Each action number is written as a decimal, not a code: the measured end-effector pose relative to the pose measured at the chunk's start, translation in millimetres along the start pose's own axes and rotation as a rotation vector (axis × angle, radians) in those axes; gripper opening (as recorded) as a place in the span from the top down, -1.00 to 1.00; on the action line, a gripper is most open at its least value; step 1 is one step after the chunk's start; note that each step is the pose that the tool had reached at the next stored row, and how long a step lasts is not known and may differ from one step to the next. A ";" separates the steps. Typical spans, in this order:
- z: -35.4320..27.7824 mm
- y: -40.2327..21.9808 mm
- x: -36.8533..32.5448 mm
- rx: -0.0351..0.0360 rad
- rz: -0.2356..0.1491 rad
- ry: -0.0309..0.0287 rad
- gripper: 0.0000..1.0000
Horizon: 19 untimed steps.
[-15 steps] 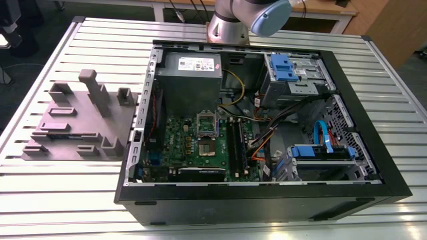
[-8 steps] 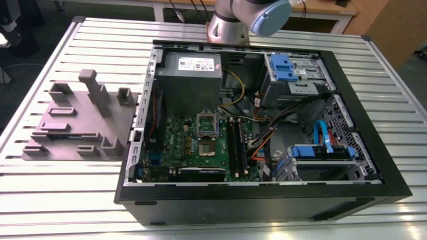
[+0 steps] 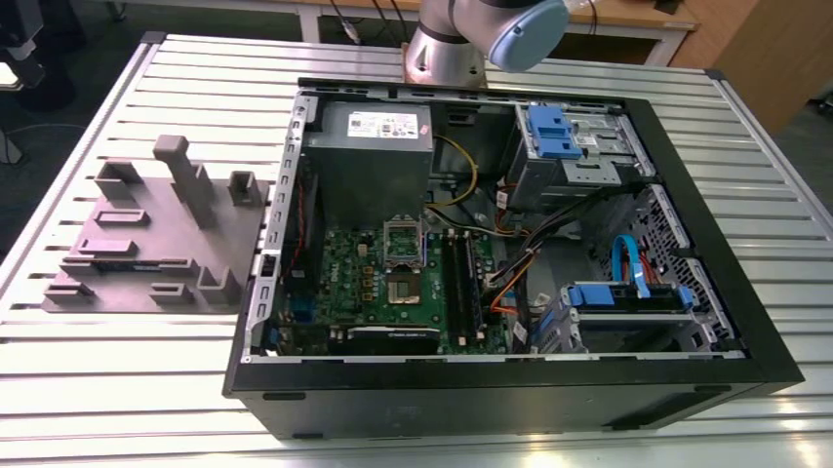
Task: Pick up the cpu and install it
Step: 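Pick up the cpu and move it towards the insertion slot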
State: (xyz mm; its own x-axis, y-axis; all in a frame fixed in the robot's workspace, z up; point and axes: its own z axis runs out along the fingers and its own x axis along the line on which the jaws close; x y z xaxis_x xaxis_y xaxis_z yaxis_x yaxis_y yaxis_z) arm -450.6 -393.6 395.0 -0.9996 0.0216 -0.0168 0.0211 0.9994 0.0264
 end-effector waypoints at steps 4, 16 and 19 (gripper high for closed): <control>-0.1 0.0 -0.1 0.0000 0.000 0.0001 0.06; -0.2 -5.7 -0.8 0.0000 0.000 0.0001 0.06; -0.3 -6.9 -0.9 0.0001 0.000 0.0001 0.06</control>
State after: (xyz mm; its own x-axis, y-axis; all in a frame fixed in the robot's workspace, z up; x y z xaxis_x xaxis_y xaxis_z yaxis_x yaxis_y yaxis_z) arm -449.8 -400.6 395.1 -0.9996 0.0217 -0.0166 0.0213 0.9994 0.0263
